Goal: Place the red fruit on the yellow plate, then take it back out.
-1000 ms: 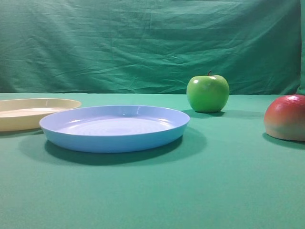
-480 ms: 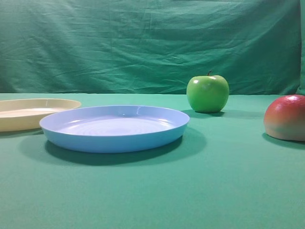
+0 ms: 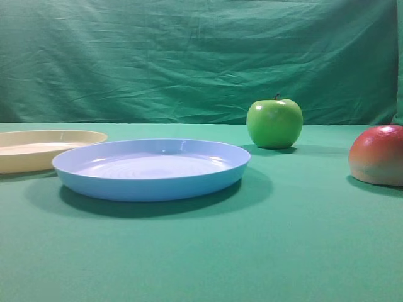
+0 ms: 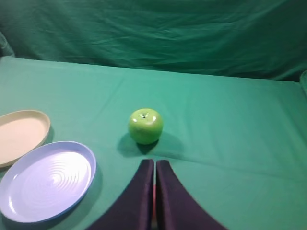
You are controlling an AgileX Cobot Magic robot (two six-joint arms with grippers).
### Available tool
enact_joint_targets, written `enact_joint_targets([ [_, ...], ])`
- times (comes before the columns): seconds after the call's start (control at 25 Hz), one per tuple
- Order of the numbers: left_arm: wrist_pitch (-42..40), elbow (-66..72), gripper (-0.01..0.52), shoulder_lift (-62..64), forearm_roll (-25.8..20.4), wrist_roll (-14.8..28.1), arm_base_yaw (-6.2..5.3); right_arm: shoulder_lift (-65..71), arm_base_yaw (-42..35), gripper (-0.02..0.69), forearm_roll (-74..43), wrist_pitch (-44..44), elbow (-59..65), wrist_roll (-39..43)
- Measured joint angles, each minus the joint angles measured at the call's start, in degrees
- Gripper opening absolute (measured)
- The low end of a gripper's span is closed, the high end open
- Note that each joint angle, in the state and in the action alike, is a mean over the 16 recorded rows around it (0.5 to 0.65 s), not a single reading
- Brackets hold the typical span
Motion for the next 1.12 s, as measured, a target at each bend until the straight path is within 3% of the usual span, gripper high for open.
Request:
enact_joint_targets([
  [0.48,0.0,0.0,0.0,0.0,0.0,0.0,0.0,-11.74,-8.71,0.0,-0.96,-12.82,20.72,-0.01],
  [1.12,0.0,0.0,0.0,0.0,0.0,0.0,0.0,-14.85,-9.91,0.0,-1.02,-18.79,33.86,-0.39],
])
